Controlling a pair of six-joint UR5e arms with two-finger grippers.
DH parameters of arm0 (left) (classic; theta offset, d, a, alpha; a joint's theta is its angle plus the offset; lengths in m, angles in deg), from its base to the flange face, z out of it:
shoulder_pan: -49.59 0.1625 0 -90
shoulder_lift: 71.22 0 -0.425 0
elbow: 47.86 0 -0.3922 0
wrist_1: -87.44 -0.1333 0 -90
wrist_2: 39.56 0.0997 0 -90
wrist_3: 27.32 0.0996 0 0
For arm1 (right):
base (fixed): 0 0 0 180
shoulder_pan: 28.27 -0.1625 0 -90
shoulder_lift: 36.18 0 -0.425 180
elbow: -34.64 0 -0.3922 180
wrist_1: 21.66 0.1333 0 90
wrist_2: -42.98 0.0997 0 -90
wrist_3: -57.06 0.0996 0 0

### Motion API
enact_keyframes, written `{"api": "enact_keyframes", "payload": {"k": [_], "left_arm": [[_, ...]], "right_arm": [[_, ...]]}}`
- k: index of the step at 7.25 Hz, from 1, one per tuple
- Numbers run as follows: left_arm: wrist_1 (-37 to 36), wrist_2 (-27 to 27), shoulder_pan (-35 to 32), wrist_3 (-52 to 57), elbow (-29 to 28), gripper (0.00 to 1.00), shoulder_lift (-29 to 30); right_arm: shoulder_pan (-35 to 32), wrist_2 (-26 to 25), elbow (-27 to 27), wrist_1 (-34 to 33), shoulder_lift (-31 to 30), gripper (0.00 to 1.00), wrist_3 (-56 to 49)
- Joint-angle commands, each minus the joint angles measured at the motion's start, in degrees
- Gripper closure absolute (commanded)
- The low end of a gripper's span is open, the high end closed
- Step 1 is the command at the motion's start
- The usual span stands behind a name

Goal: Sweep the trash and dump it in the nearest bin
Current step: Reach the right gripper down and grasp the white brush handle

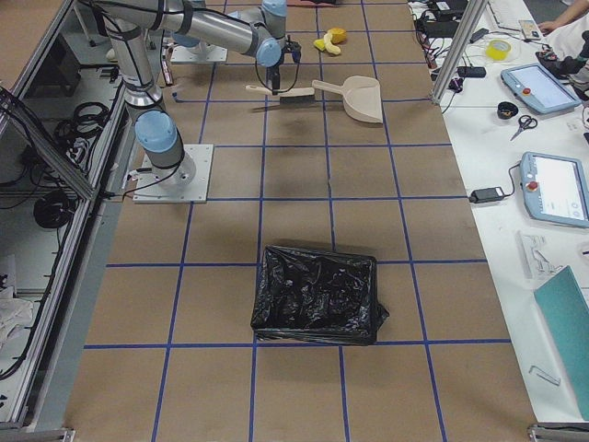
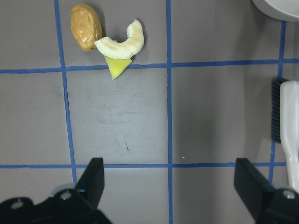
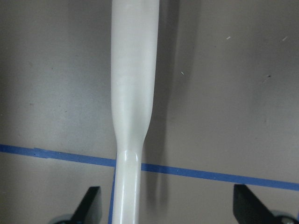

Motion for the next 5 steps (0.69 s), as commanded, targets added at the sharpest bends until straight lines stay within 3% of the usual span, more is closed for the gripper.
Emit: {"api": "enact_keyframes", "payload": {"k": [1, 4, 5], "left_arm": [[-0.09, 0.03, 0.09, 0.09, -0.04, 0.0, 0.05], [-0.09, 0.03, 0.09, 0.0, -0.04, 0.0, 0.05], [-0.17, -0.05, 0.35, 0.09, -0.21, 0.0, 0.57]], "right_arm": [[-1.18, -0.07, -1.58, -3.6, 1.91, 0.0, 3.73], [-2.94, 0.02, -1.85, -2.99, 1.56, 0.0, 4.25], [-3.38, 0.02, -1.85, -2.64, 1.21, 0.05, 4.26]]}}
